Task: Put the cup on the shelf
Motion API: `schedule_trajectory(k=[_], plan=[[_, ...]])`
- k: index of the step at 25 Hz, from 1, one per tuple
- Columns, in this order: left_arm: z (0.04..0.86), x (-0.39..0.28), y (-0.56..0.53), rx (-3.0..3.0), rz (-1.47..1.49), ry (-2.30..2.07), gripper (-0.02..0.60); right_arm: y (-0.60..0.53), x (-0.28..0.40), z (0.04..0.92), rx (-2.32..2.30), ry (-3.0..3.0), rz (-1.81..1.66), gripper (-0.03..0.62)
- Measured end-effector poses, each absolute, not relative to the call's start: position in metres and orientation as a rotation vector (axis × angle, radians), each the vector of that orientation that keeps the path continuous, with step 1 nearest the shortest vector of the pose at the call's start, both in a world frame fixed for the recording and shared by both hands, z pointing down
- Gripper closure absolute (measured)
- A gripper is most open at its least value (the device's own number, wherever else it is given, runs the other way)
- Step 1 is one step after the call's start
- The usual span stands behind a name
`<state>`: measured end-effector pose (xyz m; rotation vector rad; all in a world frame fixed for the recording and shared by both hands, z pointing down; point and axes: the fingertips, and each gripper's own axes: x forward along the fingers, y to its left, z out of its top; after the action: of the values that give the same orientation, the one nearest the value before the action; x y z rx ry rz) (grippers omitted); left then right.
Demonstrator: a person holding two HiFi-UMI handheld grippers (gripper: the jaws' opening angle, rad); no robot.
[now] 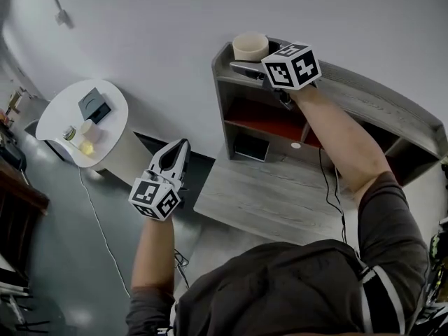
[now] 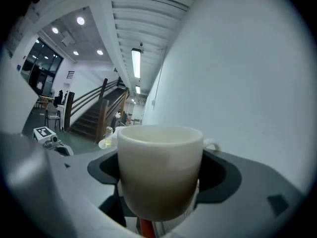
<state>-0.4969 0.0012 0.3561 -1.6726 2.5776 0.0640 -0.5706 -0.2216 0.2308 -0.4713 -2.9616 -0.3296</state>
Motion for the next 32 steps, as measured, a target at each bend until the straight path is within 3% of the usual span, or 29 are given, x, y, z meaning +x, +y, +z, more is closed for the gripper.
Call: schedule_trajectory(k=[14, 25, 32], plan=[[0.364, -0.519, 0.046, -1.559, 0.075, 2.651, 0.581, -0.235, -0.655, 0.279, -0.347, -2.815, -0.271, 0.164], [0.369, -0.517, 0.037, -1.593, 0.073, 2.64, 0.58, -0.231, -0.66, 0.29, -0.348, -2.749, -0.133, 0.158], [0.368, -0.512, 0.034, -1.61, 0.07, 2.622, 0.581, -0.239, -0.651, 0.283, -0.262, -2.804, -0.189, 0.106]])
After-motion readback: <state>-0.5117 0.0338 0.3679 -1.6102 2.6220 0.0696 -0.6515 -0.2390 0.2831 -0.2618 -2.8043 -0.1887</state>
